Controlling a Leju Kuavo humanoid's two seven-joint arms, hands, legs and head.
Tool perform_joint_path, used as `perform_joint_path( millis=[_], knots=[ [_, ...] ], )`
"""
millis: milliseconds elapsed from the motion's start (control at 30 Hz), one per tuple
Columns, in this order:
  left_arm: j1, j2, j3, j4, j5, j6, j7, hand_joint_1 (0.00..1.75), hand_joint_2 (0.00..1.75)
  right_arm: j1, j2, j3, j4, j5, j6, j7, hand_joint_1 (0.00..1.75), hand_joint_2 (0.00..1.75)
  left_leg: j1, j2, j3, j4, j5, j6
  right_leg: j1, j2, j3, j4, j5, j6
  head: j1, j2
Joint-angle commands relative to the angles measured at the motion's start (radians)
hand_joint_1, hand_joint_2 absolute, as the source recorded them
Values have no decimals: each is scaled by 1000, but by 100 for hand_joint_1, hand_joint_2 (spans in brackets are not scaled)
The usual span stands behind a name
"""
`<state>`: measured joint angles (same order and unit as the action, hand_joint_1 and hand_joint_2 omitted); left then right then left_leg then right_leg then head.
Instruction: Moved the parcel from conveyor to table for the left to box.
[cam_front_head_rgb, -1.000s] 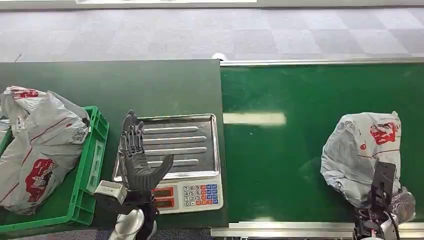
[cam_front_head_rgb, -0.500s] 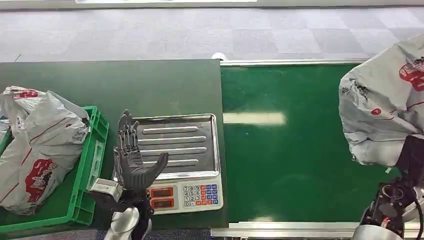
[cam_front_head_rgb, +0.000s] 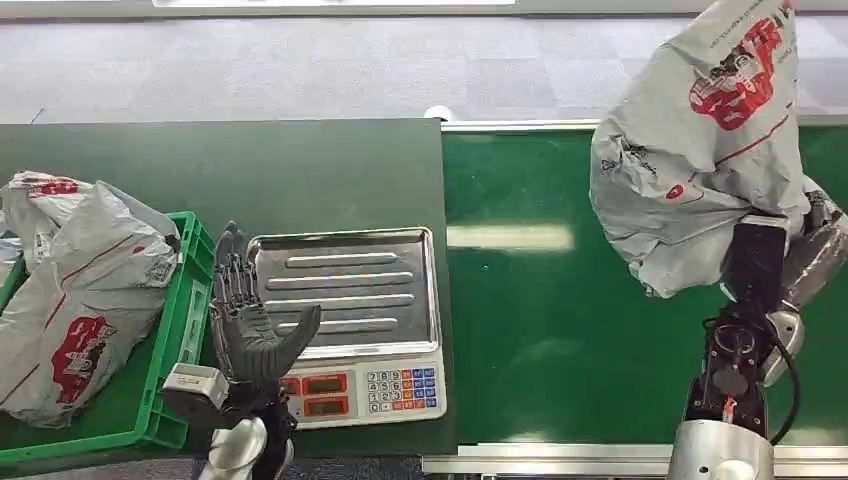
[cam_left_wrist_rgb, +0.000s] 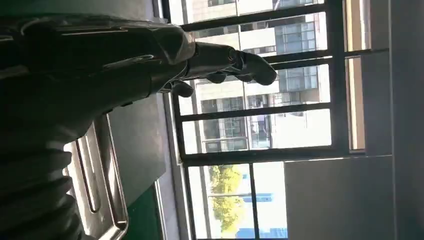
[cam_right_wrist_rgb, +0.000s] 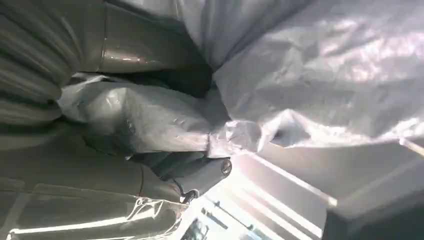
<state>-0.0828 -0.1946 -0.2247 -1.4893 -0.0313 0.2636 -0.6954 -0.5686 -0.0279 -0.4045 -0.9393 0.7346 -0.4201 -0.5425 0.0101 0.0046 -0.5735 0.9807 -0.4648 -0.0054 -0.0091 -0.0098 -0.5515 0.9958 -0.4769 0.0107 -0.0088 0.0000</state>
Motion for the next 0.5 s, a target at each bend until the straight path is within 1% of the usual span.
perform_joint_path(
  millis=[33, 67, 100, 133, 167, 200, 233, 267, 333, 367, 433, 500],
  knots=[
    [-38, 38, 24, 43, 11, 29, -3, 0, 175, -193, 244, 356, 420, 170, 99, -6, 175, 175, 0, 16, 3, -1, -1, 0, 0, 17, -3, 0, 4, -1, 0, 0],
    [-38, 39, 33, 45, 20, 14, -3, 0, 175, -185, 311, 404, 430, 201, 72, 22, 175, 175, 0, 16, 3, -2, -1, -1, 0, 17, -3, 0, 3, -1, 0, 0],
    [-43, 37, 36, 57, 16, 3, -3, 0, 175, -177, 346, 426, 430, 206, 61, 41, 175, 175, 0, 21, 5, -3, -1, -1, 0, 22, -4, 0, 4, -2, 0, 0],
    [-50, 35, 33, 70, 2, 3, -3, 0, 175, -169, 365, 456, 428, 202, 66, 53, 175, 175, 0, 21, 5, -2, -1, -2, 1, 22, -4, 1, 3, -2, 0, 0],
    [-54, 33, 31, 71, -6, 17, -3, 0, 175, -163, 376, 467, 426, 168, 95, 43, 175, 175, 0, 17, 4, -2, -1, -1, 0, 17, -4, 3, 2, -2, 0, 0],
    [-53, 29, 39, 65, 5, 23, -3, 0, 175, -161, 377, 506, 433, 160, 126, 35, 175, 175, 0, 15, 4, -3, 0, -2, 0, 16, -5, 3, 2, -3, 0, 0],
    [-53, 29, 50, 60, 14, 23, -3, 0, 175, -159, 377, 564, 440, 160, 133, 33, 175, 175, 1, 14, 4, -2, 0, -2, 1, 15, -5, 3, 1, -3, 0, 0],
    [-50, 30, 61, 52, 20, 19, -3, 0, 175, -153, 377, 657, 443, 130, 161, 28, 175, 175, 1, 11, 3, -2, 1, -2, 1, 12, -6, 3, 0, -3, 0, 0],
    [-47, 38, 59, 50, 2, 26, -3, 0, 175, -148, 377, 880, 441, 28, 156, 80, 175, 175, 1, 10, 2, -2, 0, -2, 1, 11, -6, 3, 0, -2, 0, 0],
    [-45, 38, 62, 48, 9, 29, -3, 0, 175, -147, 377, 936, 437, 1, 168, 88, 175, 175, 2, 12, 3, -3, 0, -2, 2, 14, -6, 3, 0, -3, 0, 0],
    [-45, 38, 62, 48, 9, 29, -3, 0, 175, -147, 377, 936, 437, 1, 168, 88, 175, 175, 1, 11, 0, -3, 0, -2, 2, 12, -7, 4, -1, -3, 0, 0],
    [-45, 38, 62, 48, 9, 29, -3, 0, 175, -147, 377, 936, 437, 1, 168, 88, 175, 175, 1, 10, 0, -3, 0, -3, 1, 10, -7, 3, -1, -4, 0, 0]
  ],
)
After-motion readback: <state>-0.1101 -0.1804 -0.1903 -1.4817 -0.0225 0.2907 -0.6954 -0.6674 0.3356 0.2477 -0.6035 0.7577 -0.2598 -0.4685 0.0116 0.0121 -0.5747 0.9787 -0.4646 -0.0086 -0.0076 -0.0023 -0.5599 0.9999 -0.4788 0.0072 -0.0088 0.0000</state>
